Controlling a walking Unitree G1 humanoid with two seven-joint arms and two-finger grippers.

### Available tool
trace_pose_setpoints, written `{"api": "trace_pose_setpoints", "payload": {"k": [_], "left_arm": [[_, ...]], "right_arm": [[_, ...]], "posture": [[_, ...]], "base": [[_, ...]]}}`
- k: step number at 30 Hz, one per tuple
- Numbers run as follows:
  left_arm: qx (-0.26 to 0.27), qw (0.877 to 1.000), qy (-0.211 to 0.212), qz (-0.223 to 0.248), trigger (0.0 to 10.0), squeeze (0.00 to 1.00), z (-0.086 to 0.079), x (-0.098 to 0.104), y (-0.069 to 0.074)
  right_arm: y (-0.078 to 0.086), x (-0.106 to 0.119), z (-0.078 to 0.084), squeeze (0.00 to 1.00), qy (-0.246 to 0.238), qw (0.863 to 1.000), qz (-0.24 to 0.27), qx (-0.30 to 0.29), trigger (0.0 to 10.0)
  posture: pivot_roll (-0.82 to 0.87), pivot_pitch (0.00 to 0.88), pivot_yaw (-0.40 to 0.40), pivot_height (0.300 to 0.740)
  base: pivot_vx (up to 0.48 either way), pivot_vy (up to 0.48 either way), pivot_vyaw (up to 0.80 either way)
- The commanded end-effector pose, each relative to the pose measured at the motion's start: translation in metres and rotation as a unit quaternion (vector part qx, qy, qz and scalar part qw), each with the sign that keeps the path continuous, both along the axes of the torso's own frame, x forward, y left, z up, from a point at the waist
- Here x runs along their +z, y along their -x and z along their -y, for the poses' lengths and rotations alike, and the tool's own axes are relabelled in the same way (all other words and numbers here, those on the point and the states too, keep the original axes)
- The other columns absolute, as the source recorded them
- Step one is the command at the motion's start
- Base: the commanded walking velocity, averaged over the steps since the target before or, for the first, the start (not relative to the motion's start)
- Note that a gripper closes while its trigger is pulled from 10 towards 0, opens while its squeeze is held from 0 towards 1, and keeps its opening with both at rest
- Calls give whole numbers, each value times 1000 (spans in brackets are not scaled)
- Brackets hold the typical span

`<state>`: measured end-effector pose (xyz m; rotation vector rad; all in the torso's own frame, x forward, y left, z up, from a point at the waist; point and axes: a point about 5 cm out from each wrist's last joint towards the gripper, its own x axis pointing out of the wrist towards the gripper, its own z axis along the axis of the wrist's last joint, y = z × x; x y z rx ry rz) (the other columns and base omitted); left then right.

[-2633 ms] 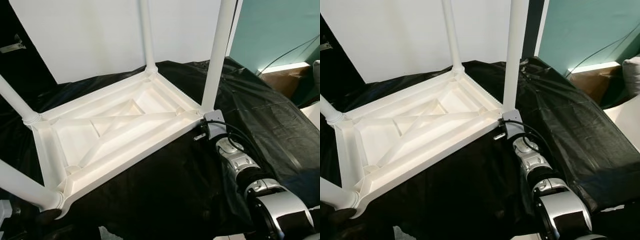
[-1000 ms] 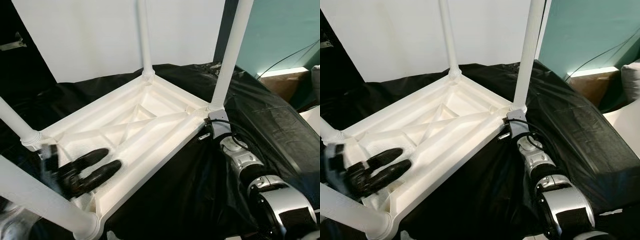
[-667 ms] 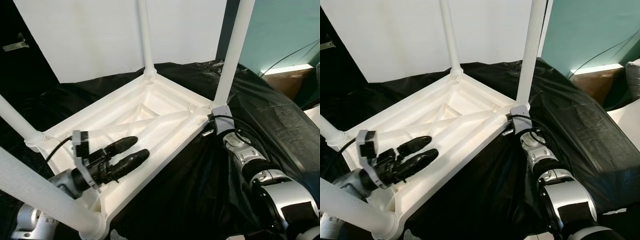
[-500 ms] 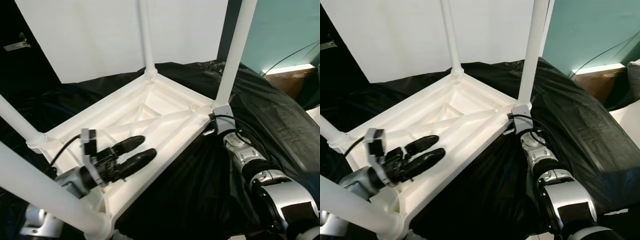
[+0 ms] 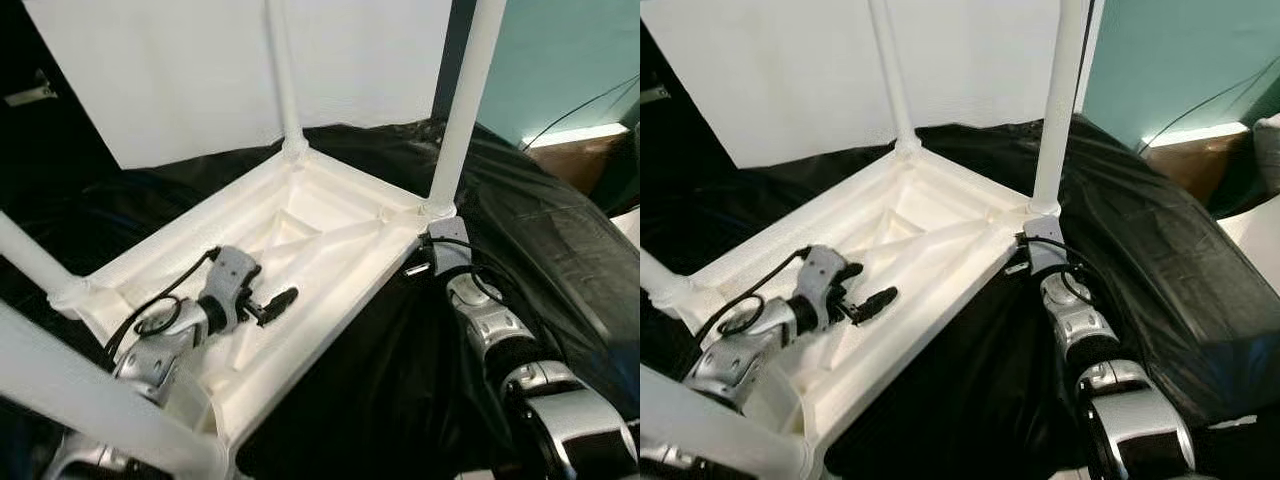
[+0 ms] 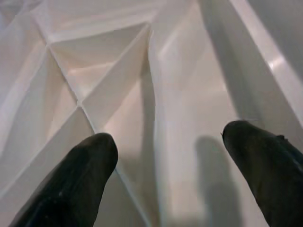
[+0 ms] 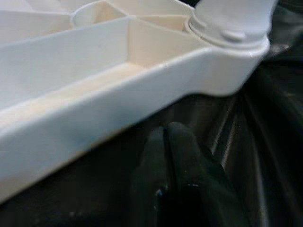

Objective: Building children table

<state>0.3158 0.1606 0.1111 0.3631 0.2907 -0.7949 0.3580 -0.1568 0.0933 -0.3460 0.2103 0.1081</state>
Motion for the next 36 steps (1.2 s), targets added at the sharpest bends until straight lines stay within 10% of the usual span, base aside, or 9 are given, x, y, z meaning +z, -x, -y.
{"api": "trace_pose_setpoints", "payload": {"k": [1,7,13,23,36], "left_arm": [[99,993,-58,-17,10000,0,-21,-19,-1],[29,995,-79,-61,10000,0,-7,-29,5],[-73,993,24,-87,10000,0,23,-19,15],[-137,983,74,-92,10000,0,44,-13,29],[-20,986,165,-1,10000,0,32,2,8]], "right_arm": [[9,-19,0,0,3,999,-43,-3,10000],[2,-12,7,0,10,999,-39,-9,10000],[-16,12,25,0,43,998,-32,-15,10000],[-32,43,27,0,83,997,-2,7,10000],[-22,25,1,0,49,998,16,41,10000]], "posture": [[-1,8,76,740],[-2,2,79,740],[9,0,79,740],[66,0,71,740],[28,0,60,740]], "base": [[0,0,0],[0,0,0],[0,0,0],[0,0,0],[0,0,0]]}}
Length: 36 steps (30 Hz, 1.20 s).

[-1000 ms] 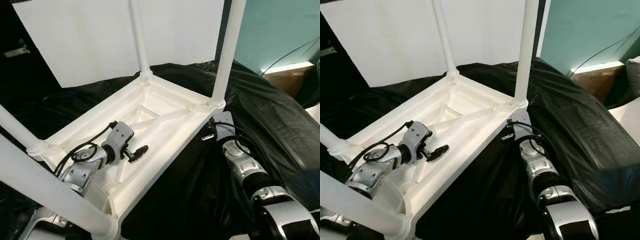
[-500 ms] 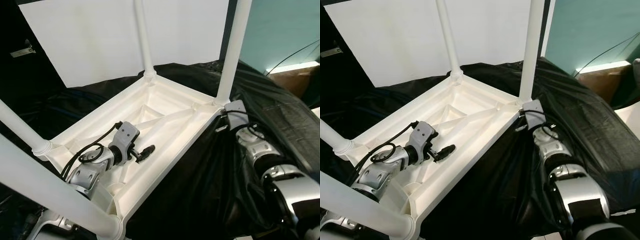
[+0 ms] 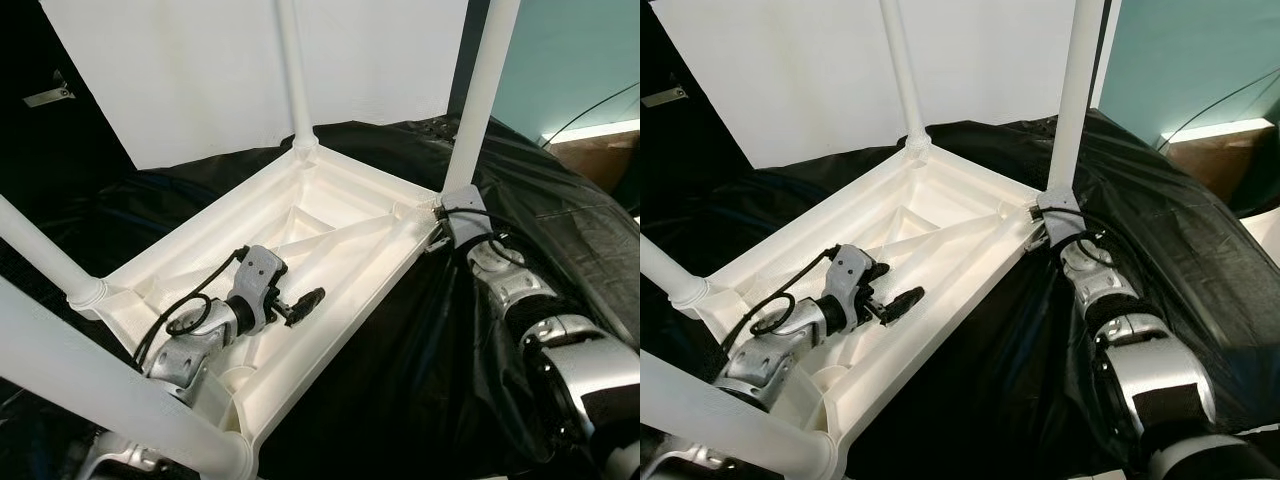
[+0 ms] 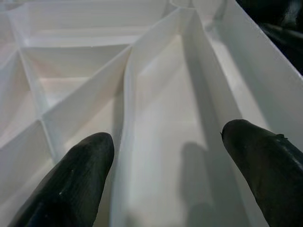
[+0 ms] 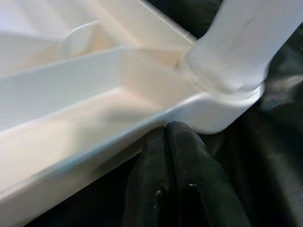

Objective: Building children table

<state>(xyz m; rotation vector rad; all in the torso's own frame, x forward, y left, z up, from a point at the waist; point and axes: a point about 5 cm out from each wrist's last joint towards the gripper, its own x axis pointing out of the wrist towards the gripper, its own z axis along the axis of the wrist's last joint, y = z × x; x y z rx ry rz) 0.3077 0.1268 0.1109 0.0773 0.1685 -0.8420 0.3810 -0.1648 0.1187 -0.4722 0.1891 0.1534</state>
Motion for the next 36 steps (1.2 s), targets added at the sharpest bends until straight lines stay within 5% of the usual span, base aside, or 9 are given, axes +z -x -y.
{"api": "trace_pose_setpoints", "payload": {"k": [1,5,14,17,19,23,27,33,36], "left_arm": [[-11,1000,14,4,10000,0,-2,3,0],[21,998,55,9,10000,0,-20,13,-4],[73,995,57,32,10000,0,-58,30,-14],[96,995,16,34,10000,0,-76,31,-15],[102,991,-86,3,10000,0,-100,16,-8],[80,987,-139,-28,10000,0,-116,4,4],[7,992,-108,-62,10000,0,-129,2,25],[-60,995,-15,-83,10000,0,-142,25,37],[-67,994,0,-86,10000,0,-145,29,37]], "right_arm": [[1,0,-7,0,-11,1000,6,10,10000],[14,-6,-12,0,-39,999,29,6,10000],[51,-15,-27,0,-79,995,59,-21,10000],[60,-19,-33,0,-84,995,55,-16,10000],[66,-22,-37,0,-85,995,47,-10,10000],[69,-23,-38,0,-84,996,40,-9,10000],[72,-22,-38,0,-74,997,33,-8,10000],[71,-20,-39,0,-70,997,25,-6,10000],[71,-20,-39,0,-70,997,23,-6,10000]], "posture": [[28,0,60,740],[-4,0,61,740],[-39,0,66,740],[-44,1,66,740],[-41,2,64,740],[-38,4,60,740],[-24,6,49,740],[-9,4,37,740],[-9,3,37,740]], "base": [[0,0,0],[0,0,0],[0,0,0],[0,0,0],[0,0,0],[0,0,0],[0,0,0],[0,0,0],[0,0,0]]}}
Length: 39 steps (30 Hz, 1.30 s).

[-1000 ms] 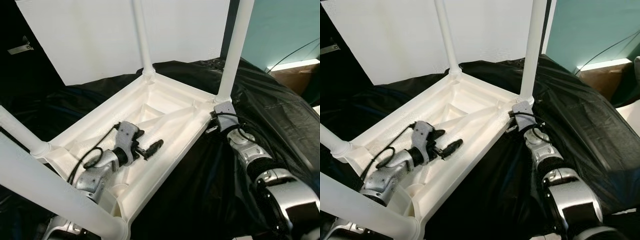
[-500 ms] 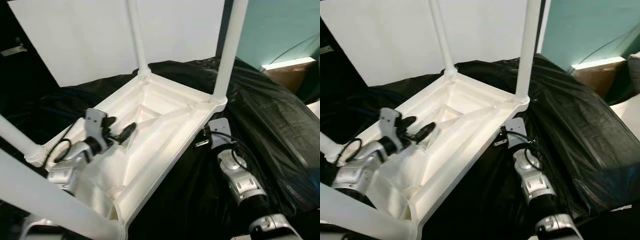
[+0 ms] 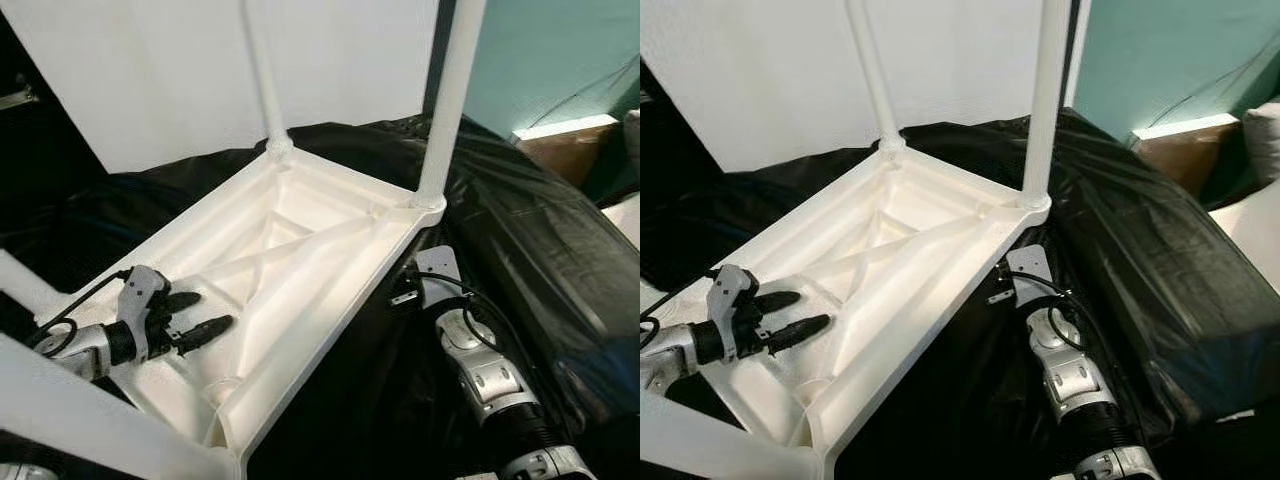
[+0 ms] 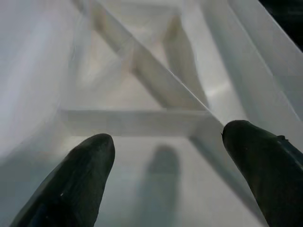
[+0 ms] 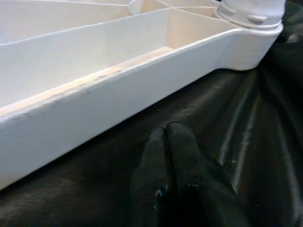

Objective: Building children table

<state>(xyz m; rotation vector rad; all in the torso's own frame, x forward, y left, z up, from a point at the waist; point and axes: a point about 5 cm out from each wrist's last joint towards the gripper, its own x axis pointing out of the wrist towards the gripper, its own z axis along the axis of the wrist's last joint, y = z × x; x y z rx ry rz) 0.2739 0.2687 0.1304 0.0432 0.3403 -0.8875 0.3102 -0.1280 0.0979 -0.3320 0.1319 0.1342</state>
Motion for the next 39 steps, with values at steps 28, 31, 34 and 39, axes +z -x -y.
{"api": "trace_pose_setpoints", "payload": {"k": [28,31,34,39], "left_arm": [[-163,974,-113,-111,10000,890,-57,14,38],[-193,965,-134,-121,10000,886,-56,14,43],[-208,960,-145,-123,10000,894,-58,17,43],[-202,960,-154,-121,10000,902,-64,25,42]], "right_arm": [[6,-6,-4,0,0,1000,-31,3,10000],[6,-6,-4,0,1,999,-34,3,10000],[6,-7,-5,0,2,999,-36,5,10000],[5,-7,-5,0,3,999,-37,7,10000]], "posture": [[-25,9,33,740],[-24,9,28,740],[-21,7,26,740],[-21,5,28,740]], "base": [[0,0,0],[0,0,0],[0,0,0],[0,0,0]]}}
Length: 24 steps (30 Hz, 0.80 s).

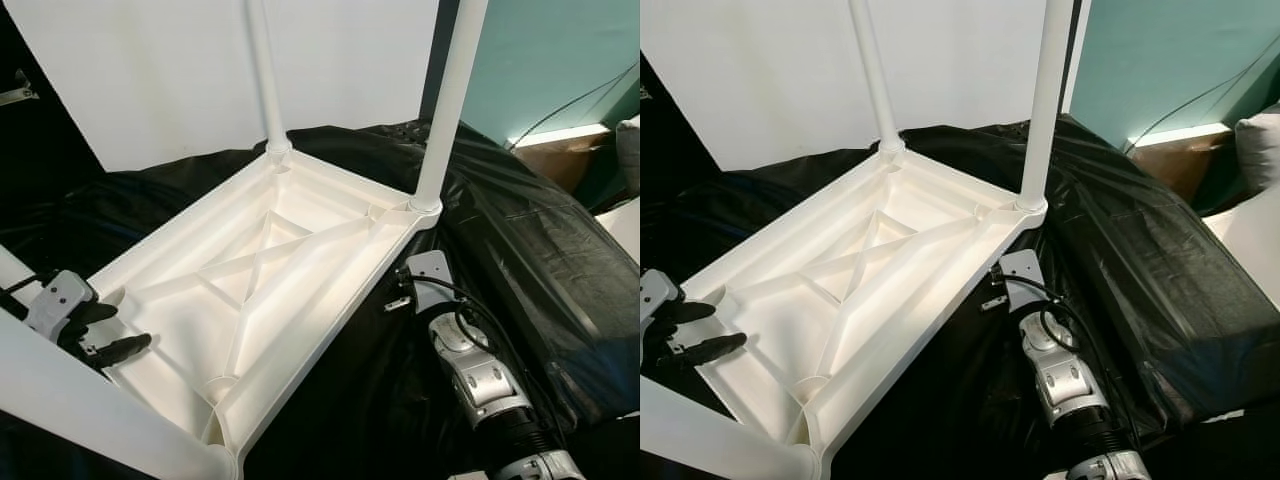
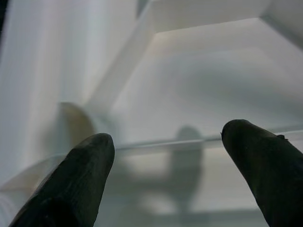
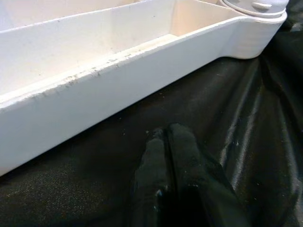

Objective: Building children table

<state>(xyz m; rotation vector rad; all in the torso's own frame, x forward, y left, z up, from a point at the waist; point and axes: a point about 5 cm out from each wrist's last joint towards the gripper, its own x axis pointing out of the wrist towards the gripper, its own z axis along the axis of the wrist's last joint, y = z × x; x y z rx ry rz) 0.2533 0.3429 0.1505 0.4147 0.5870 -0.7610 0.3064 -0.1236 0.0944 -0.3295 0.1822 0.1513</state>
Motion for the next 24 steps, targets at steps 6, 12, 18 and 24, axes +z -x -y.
{"api": "trace_pose_setpoints", "payload": {"k": [6,12,18,24], "left_arm": [[-194,968,40,-157,10000,894,1,5,29],[-238,951,49,-189,10000,890,20,-15,41],[-285,935,92,-192,10000,875,54,-36,46],[-313,923,90,-204,10000,871,67,-50,48]], "right_arm": [[2,-4,0,0,0,1000,-11,0,10000],[2,-4,-2,0,-3,1000,-12,0,10000],[0,-2,1,0,-5,1000,-10,-4,10000],[-1,-1,1,0,-7,1000,-9,-6,10000]], "posture": [[-17,6,36,740],[-19,6,37,740],[-21,5,37,740],[-21,5,37,740]], "base": [[0,0,0],[0,0,0],[0,0,0],[0,0,0]]}}
